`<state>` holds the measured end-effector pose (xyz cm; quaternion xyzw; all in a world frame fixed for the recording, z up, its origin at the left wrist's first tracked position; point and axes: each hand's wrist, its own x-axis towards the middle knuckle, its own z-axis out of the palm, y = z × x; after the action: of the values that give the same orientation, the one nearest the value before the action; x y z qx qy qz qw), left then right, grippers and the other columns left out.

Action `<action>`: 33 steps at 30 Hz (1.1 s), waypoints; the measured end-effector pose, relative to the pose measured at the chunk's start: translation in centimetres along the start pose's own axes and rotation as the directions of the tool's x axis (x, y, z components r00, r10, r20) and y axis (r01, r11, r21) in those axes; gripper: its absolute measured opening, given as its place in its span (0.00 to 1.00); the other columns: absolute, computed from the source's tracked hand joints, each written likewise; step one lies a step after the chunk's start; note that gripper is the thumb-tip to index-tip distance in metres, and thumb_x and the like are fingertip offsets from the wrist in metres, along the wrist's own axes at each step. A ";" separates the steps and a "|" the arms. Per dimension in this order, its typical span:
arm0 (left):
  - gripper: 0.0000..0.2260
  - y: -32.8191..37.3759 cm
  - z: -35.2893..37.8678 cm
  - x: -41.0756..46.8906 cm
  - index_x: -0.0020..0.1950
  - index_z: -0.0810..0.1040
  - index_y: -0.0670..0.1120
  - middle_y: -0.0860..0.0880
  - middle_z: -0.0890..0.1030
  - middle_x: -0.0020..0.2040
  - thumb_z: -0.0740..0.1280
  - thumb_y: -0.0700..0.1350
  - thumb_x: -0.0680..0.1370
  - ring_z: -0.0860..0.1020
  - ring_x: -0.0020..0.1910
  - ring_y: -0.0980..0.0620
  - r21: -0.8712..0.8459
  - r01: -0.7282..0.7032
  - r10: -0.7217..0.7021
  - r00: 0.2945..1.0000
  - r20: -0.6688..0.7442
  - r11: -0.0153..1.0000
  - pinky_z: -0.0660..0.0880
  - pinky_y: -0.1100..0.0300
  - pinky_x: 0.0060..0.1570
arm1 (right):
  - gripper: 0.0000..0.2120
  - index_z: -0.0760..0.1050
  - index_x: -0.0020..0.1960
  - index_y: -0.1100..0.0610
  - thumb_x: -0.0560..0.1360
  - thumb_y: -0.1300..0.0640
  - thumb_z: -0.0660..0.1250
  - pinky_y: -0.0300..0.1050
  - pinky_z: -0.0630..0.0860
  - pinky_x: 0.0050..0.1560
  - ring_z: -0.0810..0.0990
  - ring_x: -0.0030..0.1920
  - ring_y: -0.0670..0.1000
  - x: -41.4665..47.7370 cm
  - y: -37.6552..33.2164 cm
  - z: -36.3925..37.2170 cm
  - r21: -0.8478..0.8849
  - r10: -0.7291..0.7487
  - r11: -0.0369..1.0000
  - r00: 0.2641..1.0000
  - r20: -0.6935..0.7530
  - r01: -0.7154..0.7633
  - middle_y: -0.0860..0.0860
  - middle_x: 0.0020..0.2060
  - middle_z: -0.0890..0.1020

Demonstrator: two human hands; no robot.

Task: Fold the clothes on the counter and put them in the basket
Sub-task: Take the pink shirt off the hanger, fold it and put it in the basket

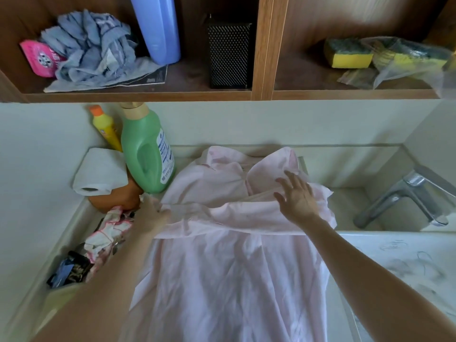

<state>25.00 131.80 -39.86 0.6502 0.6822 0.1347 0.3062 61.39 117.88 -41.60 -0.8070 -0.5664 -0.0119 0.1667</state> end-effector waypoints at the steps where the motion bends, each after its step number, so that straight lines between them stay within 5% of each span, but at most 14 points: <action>1: 0.20 -0.2 0.5 -0.1 0.66 0.71 0.42 0.43 0.79 0.56 0.70 0.42 0.75 0.78 0.56 0.39 0.044 -0.077 0.081 0.993 -0.082 0.996 0.75 0.50 0.52 | 0.21 0.75 0.66 0.53 0.77 0.45 0.60 0.62 0.68 0.67 0.71 0.70 0.60 -0.2 -0.6 0.8 0.000 -0.057 0.998 0.997 0.053 0.057 0.56 0.71 0.72; 3: 0.27 0.0 1.6 -0.6 0.69 0.69 0.45 0.41 0.75 0.63 0.74 0.47 0.74 0.75 0.62 0.38 0.177 -0.305 0.332 0.931 -0.151 0.936 0.73 0.43 0.59 | 0.27 0.76 0.67 0.53 0.76 0.41 0.53 0.62 0.67 0.68 0.71 0.71 0.60 -0.8 -1.0 2.6 0.019 -0.103 0.995 0.982 0.162 0.101 0.56 0.71 0.73; 6: 0.39 1.2 2.8 -0.8 0.76 0.61 0.54 0.47 0.69 0.73 0.76 0.58 0.70 0.67 0.72 0.42 0.282 -0.573 0.584 0.810 0.050 0.770 0.65 0.37 0.69 | 0.35 0.63 0.77 0.48 0.75 0.35 0.45 0.56 0.54 0.76 0.57 0.78 0.53 -1.9 -0.1 3.9 -0.030 -0.116 0.991 0.949 0.293 0.130 0.49 0.78 0.61; 9: 0.49 0.8 3.8 -0.5 0.81 0.44 0.58 0.52 0.43 0.82 0.69 0.69 0.70 0.43 0.80 0.48 0.414 -0.561 0.431 0.823 0.369 0.717 0.45 0.35 0.74 | 0.38 0.47 0.81 0.45 0.74 0.32 0.37 0.52 0.42 0.78 0.44 0.80 0.49 -2.7 1.1 4.4 -0.091 -0.061 0.991 0.939 0.338 0.097 0.46 0.81 0.47; 12: 0.47 -0.8 4.3 -0.2 0.80 0.42 0.58 0.51 0.37 0.81 0.68 0.67 0.71 0.39 0.80 0.48 0.479 -0.520 0.281 0.829 0.484 0.708 0.47 0.37 0.75 | 0.38 0.43 0.81 0.46 0.74 0.33 0.31 0.52 0.38 0.78 0.39 0.80 0.49 -3.1 1.1 4.6 -0.143 -0.014 0.988 0.942 0.334 0.066 0.48 0.80 0.42; 14: 0.40 -0.7 4.3 -0.3 0.78 0.53 0.58 0.49 0.51 0.80 0.68 0.66 0.72 0.53 0.78 0.44 0.479 -0.519 0.350 0.847 0.400 0.708 0.58 0.40 0.72 | 0.39 0.44 0.81 0.47 0.73 0.33 0.30 0.54 0.39 0.78 0.39 0.80 0.50 -2.8 0.7 4.6 -0.151 -0.003 0.987 0.938 0.346 0.058 0.48 0.81 0.42; 17: 0.33 0.4 4.1 -0.6 0.70 0.68 0.56 0.48 0.68 0.63 0.73 0.64 0.69 0.68 0.62 0.44 0.550 -0.495 0.460 0.862 0.213 0.673 0.67 0.46 0.57 | 0.35 0.54 0.80 0.49 0.77 0.36 0.38 0.60 0.46 0.78 0.49 0.80 0.55 -2.0 0.5 4.0 -0.106 -0.022 0.993 0.959 0.283 0.054 0.51 0.80 0.50; 19: 0.31 0.9 3.9 -0.6 0.67 0.72 0.52 0.46 0.69 0.55 0.78 0.52 0.67 0.69 0.55 0.42 0.572 -0.461 0.517 0.853 0.075 0.678 0.67 0.46 0.52 | 0.30 0.64 0.77 0.55 0.79 0.43 0.46 0.64 0.51 0.75 0.59 0.78 0.61 -1.4 1.1 3.6 -0.117 0.025 0.993 0.985 0.173 -0.005 0.56 0.78 0.60; 22: 0.32 1.5 3.3 -0.4 0.63 0.74 0.49 0.46 0.67 0.50 0.72 0.31 0.61 0.68 0.49 0.43 0.619 -0.407 0.609 0.780 -0.147 0.671 0.62 0.49 0.44 | 0.27 0.65 0.75 0.55 0.79 0.45 0.52 0.63 0.47 0.75 0.60 0.77 0.63 -1.4 2.3 3.8 -0.175 0.179 0.972 0.977 0.116 -0.158 0.60 0.77 0.62; 26: 0.34 1.6 2.6 -0.7 0.59 0.77 0.48 0.47 0.69 0.49 0.71 0.29 0.54 0.69 0.47 0.44 0.616 -0.488 0.713 0.679 -0.177 0.618 0.59 0.50 0.45 | 0.31 0.54 0.80 0.49 0.80 0.39 0.44 0.60 0.44 0.76 0.51 0.79 0.61 -2.3 3.6 4.1 -0.210 0.277 0.947 0.948 0.153 -0.243 0.59 0.79 0.54; 29: 0.25 -0.6 2.8 0.0 0.55 0.75 0.48 0.50 0.70 0.51 0.80 0.46 0.61 0.70 0.50 0.46 0.596 -0.574 0.698 0.716 0.033 0.561 0.62 0.49 0.48 | 0.29 0.49 0.81 0.46 0.81 0.40 0.41 0.59 0.42 0.77 0.46 0.80 0.58 -2.1 3.5 4.2 -0.203 0.296 0.945 0.935 0.196 -0.257 0.57 0.80 0.50; 31: 0.30 -1.7 2.7 0.5 0.64 0.71 0.53 0.52 0.70 0.58 0.68 0.70 0.70 0.70 0.59 0.47 0.538 -0.586 0.570 0.792 0.219 0.606 0.63 0.43 0.60 | 0.28 0.47 0.81 0.46 0.82 0.41 0.42 0.59 0.41 0.77 0.43 0.80 0.57 -1.7 3.3 4.1 -0.210 0.323 0.938 0.917 0.235 -0.276 0.55 0.80 0.47; 33: 0.37 -2.0 2.6 0.6 0.73 0.63 0.58 0.53 0.66 0.69 0.53 0.78 0.70 0.64 0.70 0.49 0.474 -0.577 0.481 0.817 0.318 0.665 0.53 0.43 0.70 | 0.28 0.46 0.81 0.48 0.82 0.44 0.43 0.61 0.39 0.77 0.40 0.80 0.57 -0.6 2.7 4.1 -0.208 0.356 0.929 0.893 0.274 -0.307 0.56 0.80 0.43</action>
<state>24.96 131.59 -43.25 0.8885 0.4440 -0.0386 0.1088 62.92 117.69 -46.27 -0.8945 -0.4362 0.0971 0.0111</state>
